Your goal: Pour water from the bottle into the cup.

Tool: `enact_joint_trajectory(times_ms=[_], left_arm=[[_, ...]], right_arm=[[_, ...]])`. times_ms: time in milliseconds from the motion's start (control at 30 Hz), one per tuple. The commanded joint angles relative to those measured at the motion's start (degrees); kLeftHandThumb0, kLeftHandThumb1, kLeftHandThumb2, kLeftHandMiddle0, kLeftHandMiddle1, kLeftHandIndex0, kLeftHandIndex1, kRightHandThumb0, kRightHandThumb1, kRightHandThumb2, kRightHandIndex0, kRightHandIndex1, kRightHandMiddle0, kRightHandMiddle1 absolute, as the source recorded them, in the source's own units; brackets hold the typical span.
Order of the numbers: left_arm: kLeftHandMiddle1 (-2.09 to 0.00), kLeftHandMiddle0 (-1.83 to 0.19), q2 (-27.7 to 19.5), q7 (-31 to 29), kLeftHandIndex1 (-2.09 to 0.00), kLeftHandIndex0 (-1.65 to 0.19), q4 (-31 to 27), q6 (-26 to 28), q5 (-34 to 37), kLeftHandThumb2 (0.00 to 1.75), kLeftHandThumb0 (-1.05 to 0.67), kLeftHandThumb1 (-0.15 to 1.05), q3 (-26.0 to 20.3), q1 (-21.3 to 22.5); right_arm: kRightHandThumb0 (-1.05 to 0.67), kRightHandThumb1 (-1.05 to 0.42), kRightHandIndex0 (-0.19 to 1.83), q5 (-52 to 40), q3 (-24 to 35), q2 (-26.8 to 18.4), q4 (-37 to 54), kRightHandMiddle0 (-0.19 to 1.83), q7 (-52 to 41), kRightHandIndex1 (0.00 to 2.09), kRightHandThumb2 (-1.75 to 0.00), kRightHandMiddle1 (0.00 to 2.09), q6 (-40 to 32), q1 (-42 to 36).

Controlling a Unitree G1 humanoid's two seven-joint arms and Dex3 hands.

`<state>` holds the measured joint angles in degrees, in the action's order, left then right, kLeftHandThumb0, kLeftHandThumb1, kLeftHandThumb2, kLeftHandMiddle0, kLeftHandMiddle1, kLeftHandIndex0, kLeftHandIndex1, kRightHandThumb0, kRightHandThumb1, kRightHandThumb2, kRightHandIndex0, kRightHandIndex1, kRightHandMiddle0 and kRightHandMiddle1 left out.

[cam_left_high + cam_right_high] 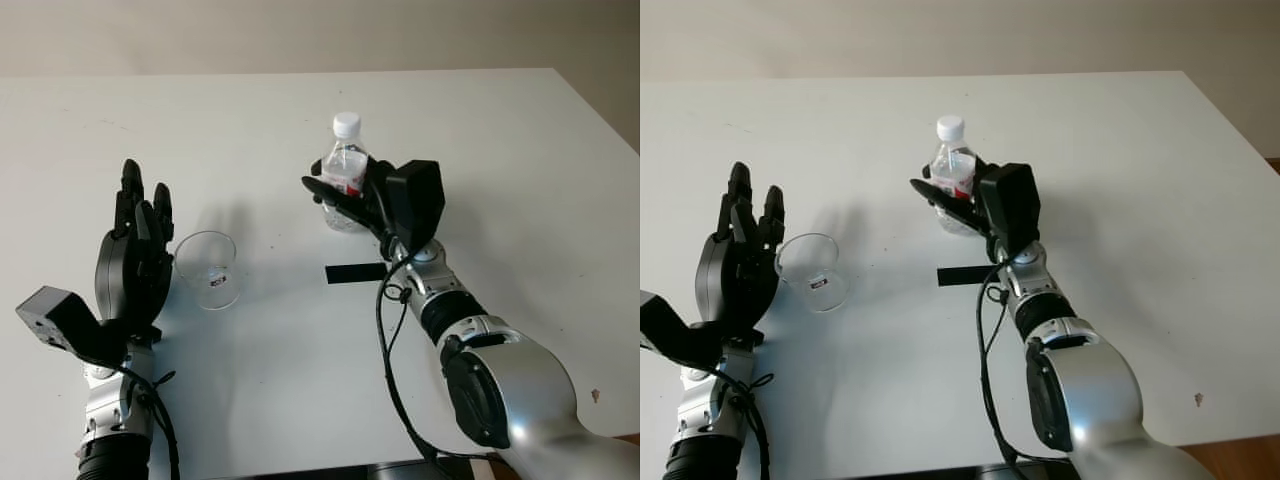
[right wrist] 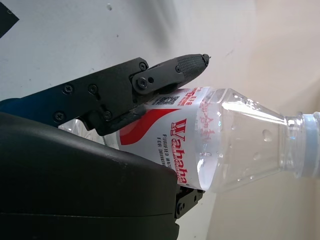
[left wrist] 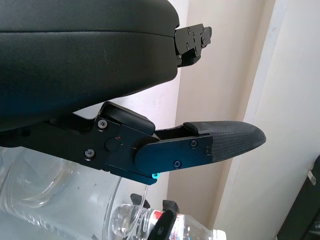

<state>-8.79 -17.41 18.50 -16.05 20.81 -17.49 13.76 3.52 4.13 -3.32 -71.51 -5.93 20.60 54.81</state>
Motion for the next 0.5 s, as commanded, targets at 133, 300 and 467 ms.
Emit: enact_joint_trajectory(times_ms=[133, 300, 467], left_arm=[[0.00, 0.08, 0.40, 0.12, 0.00, 0.17, 0.56, -0.20, -0.24, 0.57, -0.84, 1.05, 0.22, -0.23], [0.00, 0.07, 0.60, -0.13, 0.00, 0.17, 0.92, -0.53, -0.03, 0.57, -0.83, 1.05, 0.16, 0.17], [0.00, 0.07, 0.57, 0.35, 0.00, 0.17, 0.52, -0.21, -0.38, 0.55, -0.84, 1.05, 0.29, 0.27]], right_arm=[[-0.13, -1.05, 1.29, 6.61, -5.47, -0.40, 3.32, 1.22, 5.44, 2.09, -0.24, 2.09, 6.24, 3.12], [-0.09, -1.05, 1.17, 15.11, -12.13, -1.03, 5.15, 1.06, 11.93, 2.09, -0.22, 2.09, 9.67, 5.04], [-0.05, -1.05, 1.08, 24.64, -19.19, -2.22, 5.17, 0.77, 20.42, 2.09, -0.19, 2.09, 9.53, 7.58]])
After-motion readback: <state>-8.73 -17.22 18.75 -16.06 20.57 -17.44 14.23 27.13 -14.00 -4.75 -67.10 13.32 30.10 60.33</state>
